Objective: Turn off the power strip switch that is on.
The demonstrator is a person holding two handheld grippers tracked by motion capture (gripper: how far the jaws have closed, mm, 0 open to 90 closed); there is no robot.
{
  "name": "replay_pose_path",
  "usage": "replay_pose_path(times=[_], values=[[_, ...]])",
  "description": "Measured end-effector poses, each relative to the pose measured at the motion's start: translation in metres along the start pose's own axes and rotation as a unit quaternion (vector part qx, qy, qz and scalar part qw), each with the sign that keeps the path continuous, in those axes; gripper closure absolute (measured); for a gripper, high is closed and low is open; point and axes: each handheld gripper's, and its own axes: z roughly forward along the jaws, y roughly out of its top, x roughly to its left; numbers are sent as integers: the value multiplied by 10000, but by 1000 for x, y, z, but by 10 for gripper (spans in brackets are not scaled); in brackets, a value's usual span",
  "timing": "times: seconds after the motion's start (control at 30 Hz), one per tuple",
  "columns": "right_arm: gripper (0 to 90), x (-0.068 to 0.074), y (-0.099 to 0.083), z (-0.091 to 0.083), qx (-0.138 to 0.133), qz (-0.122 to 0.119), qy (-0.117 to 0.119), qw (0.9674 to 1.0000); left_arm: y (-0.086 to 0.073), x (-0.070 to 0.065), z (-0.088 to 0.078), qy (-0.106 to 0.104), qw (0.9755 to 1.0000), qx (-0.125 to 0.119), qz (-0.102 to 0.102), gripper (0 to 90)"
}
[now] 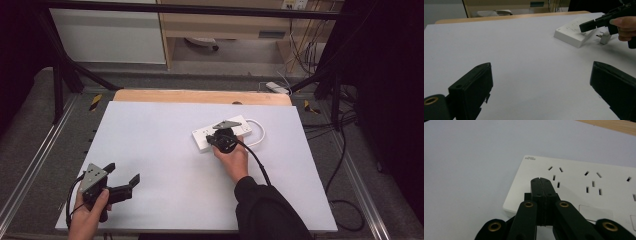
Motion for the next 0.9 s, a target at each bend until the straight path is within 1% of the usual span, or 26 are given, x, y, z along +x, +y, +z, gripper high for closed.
replay_pose_path(times=[0.17,0.3,0.33,0.5,0.53,0.57,0.63,0.7,0.77,0.8,0.87,0.9], values=[[900,-1,3,-7,-79,-7,5,10000,0,0,0,11,10000,7,-3,44],[900,-3,5,-12,-142,31,7,9999,0,0,0,-1,10000,12,-7,44],[900,-3,6,-14,-168,6,16,9999,0,0,0,11,10000,11,-3,44],[900,-1,9,-22,-293,72,59,9995,0,0,0,10,10000,16,-6,44],[884,-1,10,-23,-314,76,75,9994,0,0,0,13,10000,19,2,44],[826,-2,10,-25,-337,100,86,9993,0,0,0,16,10000,13,2,44],[742,-2,12,-28,-355,145,90,9992,0,0,0,11,10000,15,11,44],[610,-2,14,-31,-386,203,85,9990,0,-1,0,13,10000,15,19,44],[512,-2,16,-36,-434,254,74,9987,0,-1,0,17,10000,15,21,44],[441,-3,16,-39,-446,296,90,9985,0,-1,0,19,10000,22,22,44],[348,-4,18,-45,-470,384,42,9981,0,-1,1,15,10000,30,31,44],[292,-5,19,-49,-490,419,60,9979,0,-1,1,11,10000,20,19,44]])
